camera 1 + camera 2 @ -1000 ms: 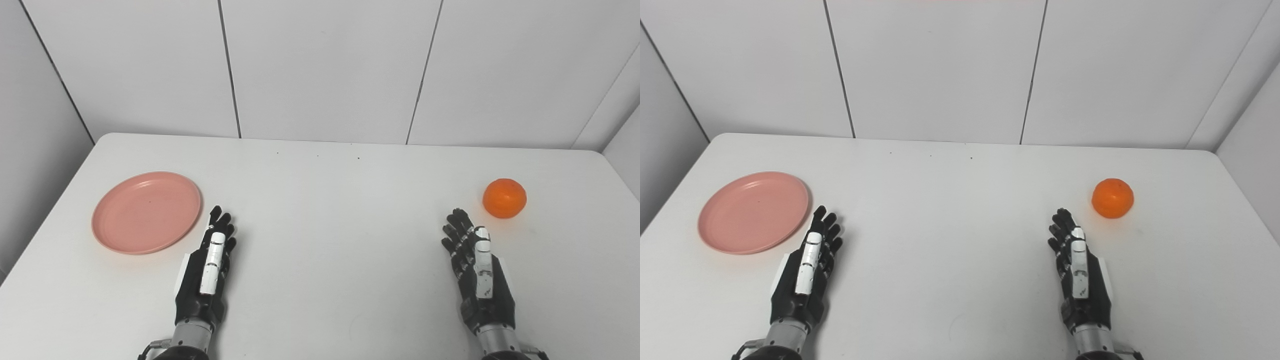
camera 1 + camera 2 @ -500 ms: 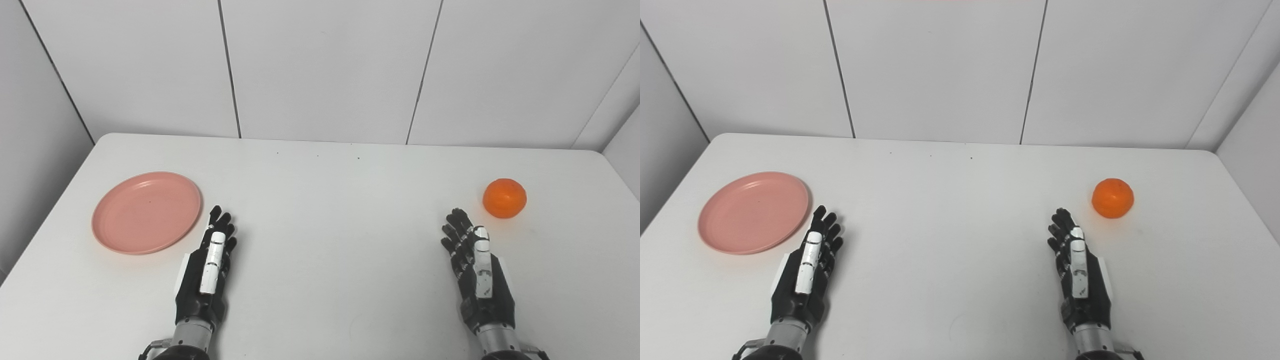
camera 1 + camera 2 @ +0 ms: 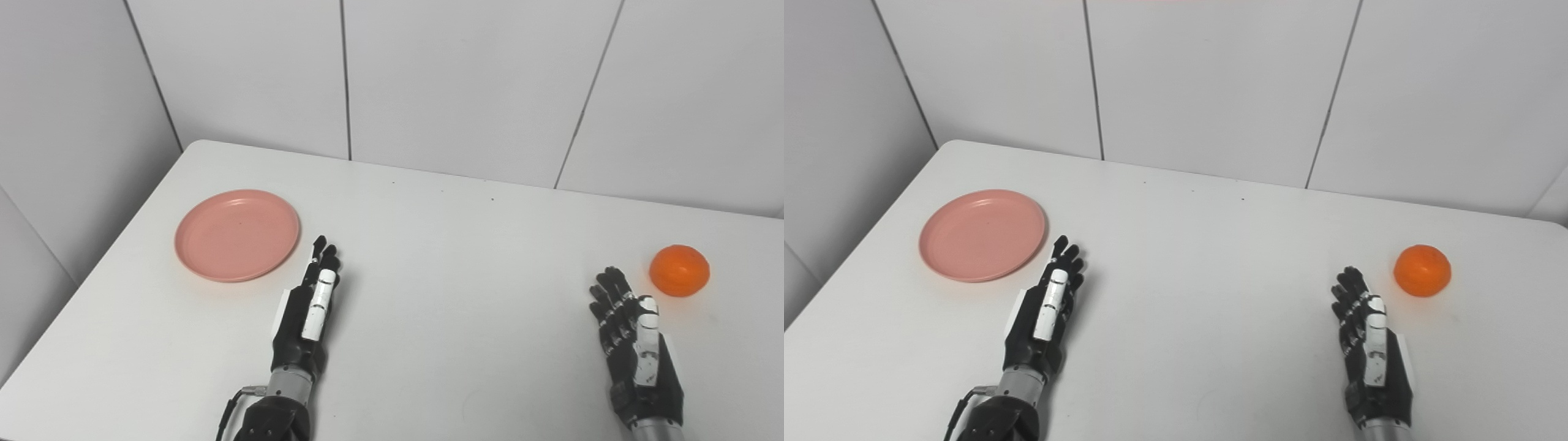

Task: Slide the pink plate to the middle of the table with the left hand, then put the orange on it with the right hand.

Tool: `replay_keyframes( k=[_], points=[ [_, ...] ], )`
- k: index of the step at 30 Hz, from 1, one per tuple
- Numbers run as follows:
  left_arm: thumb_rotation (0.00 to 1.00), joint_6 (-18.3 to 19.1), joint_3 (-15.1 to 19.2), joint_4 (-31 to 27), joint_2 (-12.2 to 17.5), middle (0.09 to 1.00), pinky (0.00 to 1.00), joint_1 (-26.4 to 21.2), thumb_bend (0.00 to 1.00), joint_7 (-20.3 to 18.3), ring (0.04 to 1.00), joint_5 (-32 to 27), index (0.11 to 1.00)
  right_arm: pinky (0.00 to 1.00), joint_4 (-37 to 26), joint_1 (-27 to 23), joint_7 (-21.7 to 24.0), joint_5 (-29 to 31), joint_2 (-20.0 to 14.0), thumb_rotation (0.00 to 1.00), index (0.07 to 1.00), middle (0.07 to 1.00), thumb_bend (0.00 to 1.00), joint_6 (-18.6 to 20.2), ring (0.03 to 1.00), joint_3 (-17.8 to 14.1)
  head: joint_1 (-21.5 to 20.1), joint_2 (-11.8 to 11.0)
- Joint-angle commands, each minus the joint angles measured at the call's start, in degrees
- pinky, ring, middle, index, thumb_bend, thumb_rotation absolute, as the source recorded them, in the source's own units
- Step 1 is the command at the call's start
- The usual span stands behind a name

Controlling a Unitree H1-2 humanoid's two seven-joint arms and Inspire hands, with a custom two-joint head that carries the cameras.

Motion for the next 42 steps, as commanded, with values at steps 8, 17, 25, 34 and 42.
replay_keyframes(
  k=[8, 17, 25, 34, 42],
  points=[
    [0.96, -2.0, -2.5, 6.6, -3.8, 1.000, 1.00, -1.5, 0.49, 0.1, 0.976, 0.9, 1.000, 1.00, 8.6, 0.3, 2.7, 2.9, -2.0, 1.00, 0.947, 0.969, 0.70, -1.6, 0.984, -3.2, 6.2, -4.3],
    [0.95, -3.9, -2.3, 9.2, -4.1, 1.000, 1.00, -2.4, 0.49, 0.1, 0.977, 1.3, 1.000, 1.00, 11.5, -0.8, 3.5, 3.6, -2.0, 0.99, 0.937, 0.958, 0.71, -2.4, 0.971, -4.1, 5.8, -5.4],
    [0.93, -3.7, -2.1, 9.1, -3.7, 1.000, 1.00, -2.3, 0.49, -0.6, 0.981, 0.7, 1.000, 1.00, 11.5, -0.7, 4.3, 3.3, -2.2, 0.96, 0.924, 0.947, 0.74, -2.6, 0.957, -4.1, 5.6, -5.3],
    [0.94, -2.9, -1.7, 8.9, -4.1, 1.000, 1.00, -2.5, 0.49, -0.4, 0.973, 0.9, 1.000, 1.00, 10.6, -0.5, 3.9, 2.3, -2.2, 0.98, 0.918, 0.951, 0.72, -2.4, 0.963, -3.8, 5.1, -4.9],
    [0.94, -3.0, -1.6, 8.8, -3.8, 1.000, 1.00, -2.6, 0.49, -0.7, 0.972, 0.8, 1.000, 1.00, 10.2, -0.5, 3.9, 2.2, -2.1, 0.96, 0.912, 0.945, 0.71, -2.3, 0.952, -3.7, 4.6, -4.8]
  ],
)
